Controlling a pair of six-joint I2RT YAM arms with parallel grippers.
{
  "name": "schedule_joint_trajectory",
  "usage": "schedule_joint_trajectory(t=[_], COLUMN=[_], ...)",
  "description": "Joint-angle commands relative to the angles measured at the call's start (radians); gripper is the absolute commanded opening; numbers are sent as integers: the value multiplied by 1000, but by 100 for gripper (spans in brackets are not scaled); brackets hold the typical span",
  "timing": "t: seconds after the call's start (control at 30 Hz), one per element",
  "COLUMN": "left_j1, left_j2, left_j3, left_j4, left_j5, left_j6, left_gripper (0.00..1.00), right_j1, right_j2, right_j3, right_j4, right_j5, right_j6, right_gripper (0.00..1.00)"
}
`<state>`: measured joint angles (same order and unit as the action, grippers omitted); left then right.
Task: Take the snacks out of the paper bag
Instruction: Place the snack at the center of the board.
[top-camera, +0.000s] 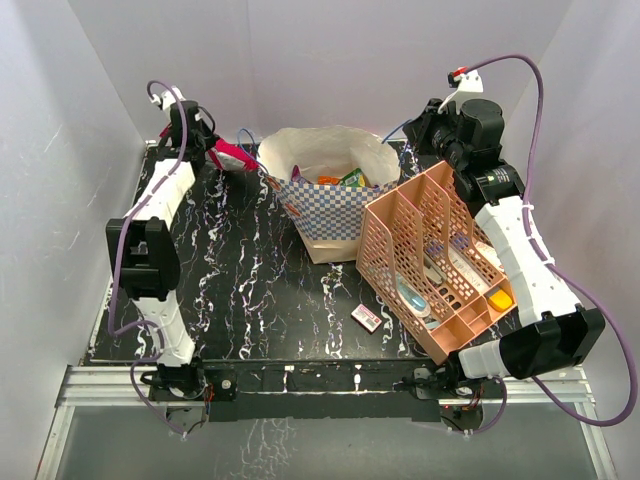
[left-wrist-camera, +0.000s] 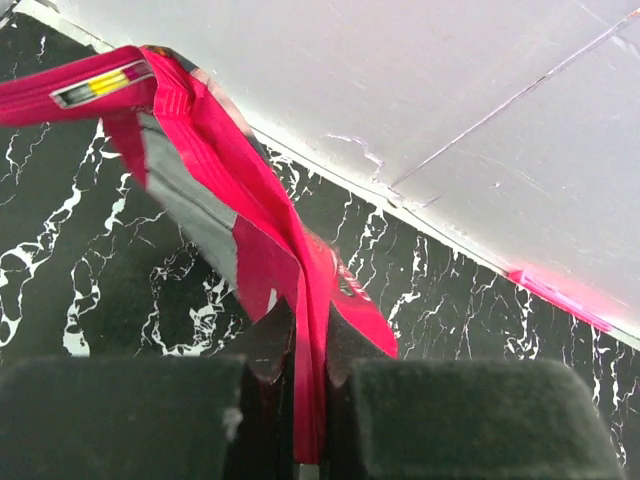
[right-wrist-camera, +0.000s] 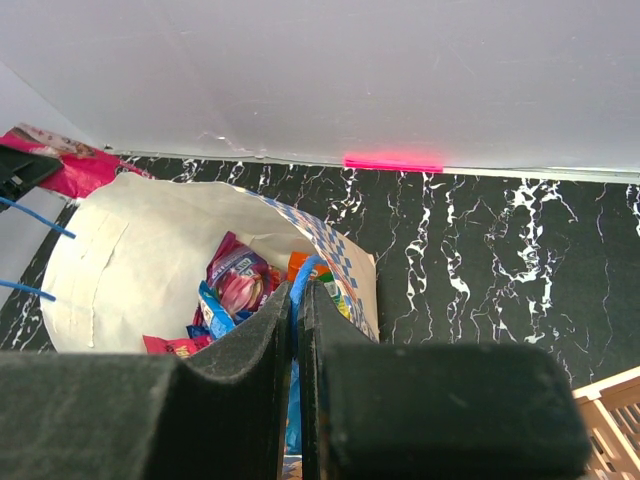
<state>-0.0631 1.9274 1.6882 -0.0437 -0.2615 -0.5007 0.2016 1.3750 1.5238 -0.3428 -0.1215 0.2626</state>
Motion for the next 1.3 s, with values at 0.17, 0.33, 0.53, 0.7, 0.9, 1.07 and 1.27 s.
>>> schedule_joint_trajectory(t=[0.17,0.33,0.53,0.7,0.9,1.07,1.27], left_j1=[149,193,194,187,160,67,2], left_j2=[-220,-252,-339,-431,-534,-597,-595], left_j3=[-452,-575,-590,-525,-424,-312,-170], left_j4=[175,-69,-112,-200,-295,-354,-435], left_j5=[90,112,298,369,542,593,517], left_j6=[-132,-256,-295,-297,-286,-274,-226], left_gripper=[0,34,81,98,98,98,98], right_j1=[-5,-5,-5,-5,-5,-5,-5], right_j2=[-28,7,79,110,149,165,167], right_j3=[43,69,147,189,256,291,277], right_j4=[86,100,116,109,61,38,45], right_j5=[-32,-137,-163,-152,-150,-161,-174], right_j6=[12,41,75,84,110,156,199], right_gripper=[8,8,8,8,8,8,8])
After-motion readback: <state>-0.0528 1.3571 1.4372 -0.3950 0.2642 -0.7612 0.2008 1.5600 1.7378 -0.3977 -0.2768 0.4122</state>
